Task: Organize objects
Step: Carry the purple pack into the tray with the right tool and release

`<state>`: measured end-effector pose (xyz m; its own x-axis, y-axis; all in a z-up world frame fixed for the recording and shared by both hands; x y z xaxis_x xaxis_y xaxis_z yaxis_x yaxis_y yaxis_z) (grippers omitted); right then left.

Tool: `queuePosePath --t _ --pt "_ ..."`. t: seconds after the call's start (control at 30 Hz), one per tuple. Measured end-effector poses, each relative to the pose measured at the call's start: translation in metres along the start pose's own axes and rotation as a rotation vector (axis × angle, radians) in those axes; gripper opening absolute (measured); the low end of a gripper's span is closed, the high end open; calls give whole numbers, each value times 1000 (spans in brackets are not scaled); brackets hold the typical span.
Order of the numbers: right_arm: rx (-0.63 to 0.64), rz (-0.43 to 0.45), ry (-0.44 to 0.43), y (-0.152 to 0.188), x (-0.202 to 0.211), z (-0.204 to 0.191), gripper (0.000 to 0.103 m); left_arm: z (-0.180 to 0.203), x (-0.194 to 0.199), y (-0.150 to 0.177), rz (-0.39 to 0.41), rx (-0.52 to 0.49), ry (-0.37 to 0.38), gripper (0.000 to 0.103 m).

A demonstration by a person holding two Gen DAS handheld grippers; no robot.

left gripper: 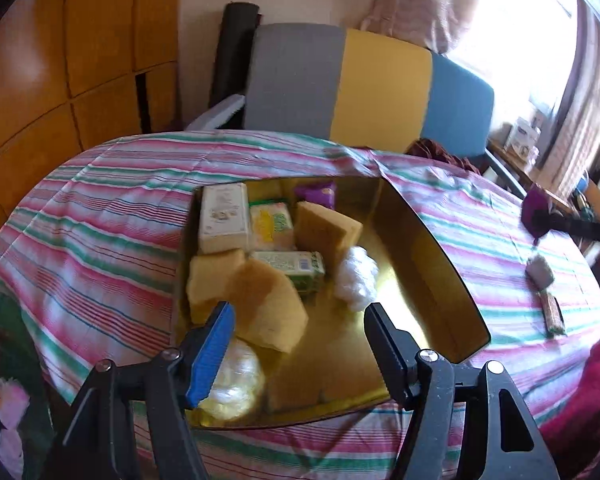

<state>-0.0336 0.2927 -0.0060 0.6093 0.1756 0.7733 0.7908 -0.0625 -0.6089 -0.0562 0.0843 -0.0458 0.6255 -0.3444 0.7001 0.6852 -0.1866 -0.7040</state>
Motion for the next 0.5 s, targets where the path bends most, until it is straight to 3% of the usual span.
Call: queuePosePath --t 0.23,0.5 --pt "169 -199 -66 17 -68 -75 34 -50 8 -3 27 104 -75 68" --pt "235 -354 -60 43 -120 -98 34 -68 2 9 -1 145 -82 68"
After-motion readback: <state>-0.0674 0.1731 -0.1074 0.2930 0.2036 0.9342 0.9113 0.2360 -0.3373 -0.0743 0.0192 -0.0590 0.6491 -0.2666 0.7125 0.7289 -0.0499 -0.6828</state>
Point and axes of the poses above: each gripper's, at about its wrist camera, not at the fingertips, and x roughly against the way its jaws point, z to its right, y to its underside, the point moved 6 cm from there along -x, roughly the way its jaws point
